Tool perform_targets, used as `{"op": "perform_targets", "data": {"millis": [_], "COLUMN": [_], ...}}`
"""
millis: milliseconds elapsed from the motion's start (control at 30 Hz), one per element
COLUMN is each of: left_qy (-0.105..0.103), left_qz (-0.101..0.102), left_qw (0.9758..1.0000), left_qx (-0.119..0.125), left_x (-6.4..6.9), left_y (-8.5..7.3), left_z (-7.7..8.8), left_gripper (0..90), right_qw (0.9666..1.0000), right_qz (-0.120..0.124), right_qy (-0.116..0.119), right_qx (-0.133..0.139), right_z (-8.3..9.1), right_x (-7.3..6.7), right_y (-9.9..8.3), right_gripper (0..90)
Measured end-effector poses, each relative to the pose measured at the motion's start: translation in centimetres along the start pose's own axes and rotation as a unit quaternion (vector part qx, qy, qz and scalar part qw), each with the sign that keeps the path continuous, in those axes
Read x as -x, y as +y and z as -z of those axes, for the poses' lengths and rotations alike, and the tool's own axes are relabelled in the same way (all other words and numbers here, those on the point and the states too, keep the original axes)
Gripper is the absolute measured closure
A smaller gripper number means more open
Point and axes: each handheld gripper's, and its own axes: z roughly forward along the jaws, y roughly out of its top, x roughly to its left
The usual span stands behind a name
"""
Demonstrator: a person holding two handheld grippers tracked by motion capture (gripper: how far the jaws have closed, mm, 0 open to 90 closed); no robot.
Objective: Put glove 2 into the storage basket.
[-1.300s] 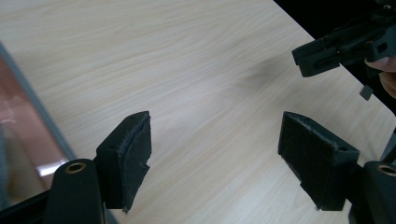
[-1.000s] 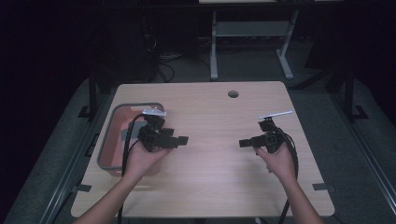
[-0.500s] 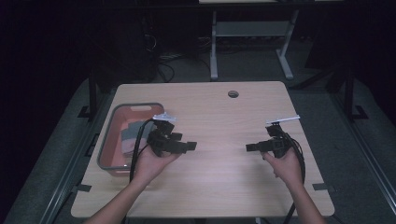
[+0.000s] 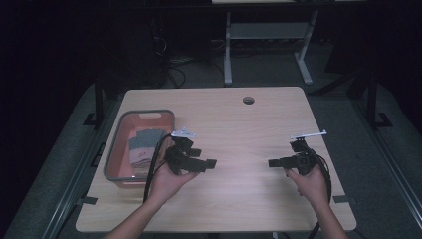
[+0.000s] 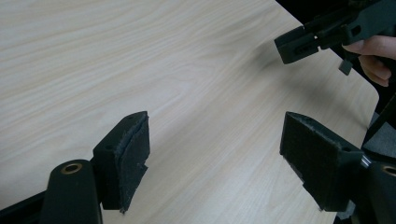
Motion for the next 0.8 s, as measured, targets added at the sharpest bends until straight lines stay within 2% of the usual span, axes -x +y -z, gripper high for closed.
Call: {"op": "perform_targets", "data": {"millis": [167,567,800], "left_qy": [-0.003,-0.023,-0.027], "left_qz": [-0.004,0.003,-0.006], "left_qw": [1.0000,0.9997,0.9996], "left_qx": [-0.001,-0.005,-0.008], "left_x": [0.4,1.0,1.8], "left_y": [-0.5,-2.2,-3.2], "left_z": [-0.6,-2.0,-2.8], "left_gripper": [24.2,24.1,24.1], "right_qw": [1.0000,0.9998,0.9994], "right_qz": [0.001,0.017,0.027], "right_qy": [-0.007,-0.012,-0.019], "right_qx": [0.002,0.002,0.010], "right_z": [0.0,-0.2,-0.2], "right_x": [0.5,0.9,0.9], "right_y": [-0.8,-2.2,-3.1], "right_gripper": [42.1,40.4,39.8]}}
